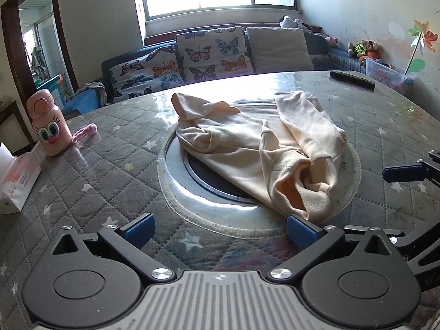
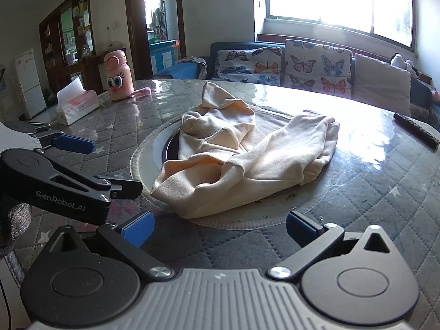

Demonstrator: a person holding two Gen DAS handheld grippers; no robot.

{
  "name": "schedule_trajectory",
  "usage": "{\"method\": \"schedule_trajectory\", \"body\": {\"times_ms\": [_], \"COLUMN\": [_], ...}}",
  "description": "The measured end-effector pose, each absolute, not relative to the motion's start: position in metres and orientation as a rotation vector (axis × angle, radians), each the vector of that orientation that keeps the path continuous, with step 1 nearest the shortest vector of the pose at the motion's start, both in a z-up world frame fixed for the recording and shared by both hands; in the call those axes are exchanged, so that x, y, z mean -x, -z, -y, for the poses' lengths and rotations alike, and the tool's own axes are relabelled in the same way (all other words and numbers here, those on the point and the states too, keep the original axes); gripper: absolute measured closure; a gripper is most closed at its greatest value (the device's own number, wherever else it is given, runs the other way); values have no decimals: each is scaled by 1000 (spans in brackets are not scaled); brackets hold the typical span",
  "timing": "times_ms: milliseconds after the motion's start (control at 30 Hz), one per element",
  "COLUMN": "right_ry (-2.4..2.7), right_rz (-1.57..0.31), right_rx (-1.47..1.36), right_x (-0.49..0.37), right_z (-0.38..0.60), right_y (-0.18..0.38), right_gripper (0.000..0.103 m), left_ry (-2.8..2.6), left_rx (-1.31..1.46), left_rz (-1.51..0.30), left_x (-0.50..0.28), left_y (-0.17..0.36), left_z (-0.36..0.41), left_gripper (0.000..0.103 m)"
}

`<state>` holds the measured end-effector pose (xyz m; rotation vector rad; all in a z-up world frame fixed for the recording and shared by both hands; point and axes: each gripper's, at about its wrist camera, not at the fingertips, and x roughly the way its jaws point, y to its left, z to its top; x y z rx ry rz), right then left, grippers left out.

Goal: Fold clothes
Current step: 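Lower both grippers onto the crumpled cream shirt and grasp its fabric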

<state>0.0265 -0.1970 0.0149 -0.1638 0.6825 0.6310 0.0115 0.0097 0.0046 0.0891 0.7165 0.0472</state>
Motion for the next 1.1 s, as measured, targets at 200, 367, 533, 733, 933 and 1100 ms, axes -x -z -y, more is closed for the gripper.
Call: {"method": "schedule_trajectory", "body": {"times_ms": [200, 367, 533, 733, 933, 1100], "right_ry": [-624, -610, -599, -595, -600, -606], "right_rz": [-679, -678, -672, -686, -718, -749], "right_rx": [158, 140, 133, 100, 60, 40], "right_x": [-35, -47, -60, -81, -100, -112], "right_z": [197, 197, 195, 192, 188, 184], "right_y": [-21, -27, -32, -32, -28, -23], "right_gripper": [0, 0, 2, 13, 32, 46], "left_ry": [-51, -38, -12, 28, 68, 102], "left_rx": [-84, -90, -104, -95, -87, -79], "left_rz": [-703, -689, -664, -679, -695, -709], "left_x": [-19, -29, -44, -72, -101, -124], "left_y": [-12, -19, -27, -25, -23, -20], "left_z": [-13, -13, -10, -6, -3, 0], "left_gripper": [0, 1, 3, 17, 29, 40]}}
